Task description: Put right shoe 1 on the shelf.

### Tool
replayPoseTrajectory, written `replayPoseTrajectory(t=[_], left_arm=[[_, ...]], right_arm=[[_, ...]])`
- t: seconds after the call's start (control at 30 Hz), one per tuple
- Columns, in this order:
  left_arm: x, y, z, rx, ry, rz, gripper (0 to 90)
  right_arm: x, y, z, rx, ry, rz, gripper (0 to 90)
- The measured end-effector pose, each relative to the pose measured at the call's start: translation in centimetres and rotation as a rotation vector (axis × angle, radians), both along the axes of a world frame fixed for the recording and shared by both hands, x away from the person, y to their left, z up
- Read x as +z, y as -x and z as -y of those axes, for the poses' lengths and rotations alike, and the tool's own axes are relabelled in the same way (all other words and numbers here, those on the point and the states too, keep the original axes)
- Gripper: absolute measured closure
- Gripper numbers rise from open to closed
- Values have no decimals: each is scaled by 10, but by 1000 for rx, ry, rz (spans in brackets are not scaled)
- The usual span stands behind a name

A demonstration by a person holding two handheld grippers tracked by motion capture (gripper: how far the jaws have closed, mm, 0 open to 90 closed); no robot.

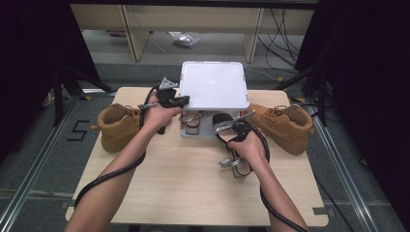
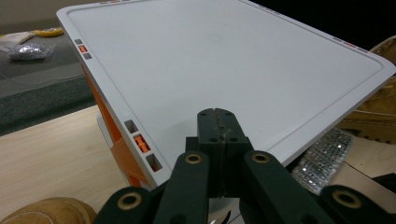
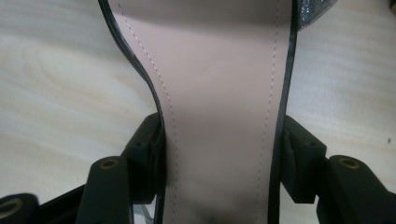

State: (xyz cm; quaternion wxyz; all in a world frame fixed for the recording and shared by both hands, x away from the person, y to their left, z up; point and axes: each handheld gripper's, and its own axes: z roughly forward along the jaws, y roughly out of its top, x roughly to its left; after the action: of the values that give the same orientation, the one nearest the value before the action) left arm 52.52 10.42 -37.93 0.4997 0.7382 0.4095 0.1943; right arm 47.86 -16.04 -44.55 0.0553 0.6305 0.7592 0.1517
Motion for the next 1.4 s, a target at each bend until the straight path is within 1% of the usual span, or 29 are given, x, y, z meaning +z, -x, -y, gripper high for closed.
replayPoseTrajectory(t=[0.03, 0.07, 0.13, 0.17, 0.23, 0.27, 0.33, 0.37, 0.4, 0.47, 0.53, 0.63, 0.73, 0.77, 0.8, 0.83, 0.87, 0.9, 0.97, 1.03, 1.1, 1.13, 1.17, 1.23, 1.27, 1.3, 1.33, 1.37, 1.4], left_arm=[[0, 0, 0, 0, 0, 0, 897], [0, 0, 0, 1, -5, -1, 897], [0, 1, 0, 2, -5, 0, 897], [0, 0, 0, -2, -3, 3, 897], [0, 0, 0, -1, -3, 3, 897], [0, 0, 0, 1, -5, 0, 897], [0, 1, 0, 4, -4, 0, 897], [0, 1, 0, 4, -1, -1, 897], [0, 1, 0, 2, -2, -1, 897], [0, 2, 0, 1, -2, -2, 897], [0, 2, 0, 1, -3, -2, 897], [0, 2, 1, 2, -4, 0, 897], [0, 2, 0, 0, -6, -3, 897], [0, 2, 0, 0, -6, -3, 897], [0, 2, 0, 1, -3, -2, 897], [0, 2, 0, 1, -3, -1, 897], [0, 2, 0, 0, -3, -1, 897], [0, 2, 0, 0, -5, -2, 897], [0, 2, 0, 0, -3, -1, 897], [0, 2, 0, 0, -4, 0, 897], [0, 2, 1, 0, -7, 1, 897], [0, 2, 1, 1, -8, 1, 897], [0, 2, 1, 1, -8, 1, 898], [0, 2, 0, -1, -9, 2, 897], [0, 2, 0, -1, -9, 1, 897], [0, 2, 1, 0, -9, 1, 897], [1, 2, 1, 0, -11, 2, 897], [1, 2, 1, 0, -11, 2, 897], [0, 2, 1, 0, -10, 2, 897]], right_arm=[[0, 0, 0, 0, 0, 0, 426], [-1, -2, 0, 2, 15, 16, 426], [-1, -7, -4, -32, 5, 10, 426], [-2, -10, -5, -19, 10, 32, 425], [-2, -11, -7, -36, 7, 27, 425], [-3, -15, -9, -23, 10, 24, 425], [-3, -16, -10, -30, 12, 23, 425], [-5, -17, -11, -33, 9, 38, 425], [-6, -18, -13, -46, 31, 33, 425], [-9, -20, -14, -53, 30, 26, 426], [-11, -20, -16, -38, 33, 25, 425], [-14, -21, -17, -46, 40, 27, 426], [-19, -22, -20, -84, 31, 27, 425], [-19, -22, -23, -115, 26, 11, 425], [-20, -23, -22, -103, 39, 1, 424], [-22, -24, -22, -94, 38, 17, 423], [-22, -24, -22, -94, 38, 17, 423], [-23, -25, -22, -94, 54, 8, 423], [-25, -25, -21, -87, 40, 16, 422], [-23, -25, -22, -87, 55, 3, 421], [-24, -26, -22, -95, 43, 12, 419], [-23, -26, -22, -109, 46, -9, 418], [-23, -26, -21, -99, 44, -5, 415], [-22, -25, -21, -107, 39, -5, 395], [-19, -23, -18, -72, 28, 18, 374], [-19, -23, -18, -72, 28, 18, 374], [-17, -22, -22, -111, 15, 11, 366], [-13, -22, -17, -62, 36, 37, 351], [-9, -19, -16, -56, 15, 38, 346]])
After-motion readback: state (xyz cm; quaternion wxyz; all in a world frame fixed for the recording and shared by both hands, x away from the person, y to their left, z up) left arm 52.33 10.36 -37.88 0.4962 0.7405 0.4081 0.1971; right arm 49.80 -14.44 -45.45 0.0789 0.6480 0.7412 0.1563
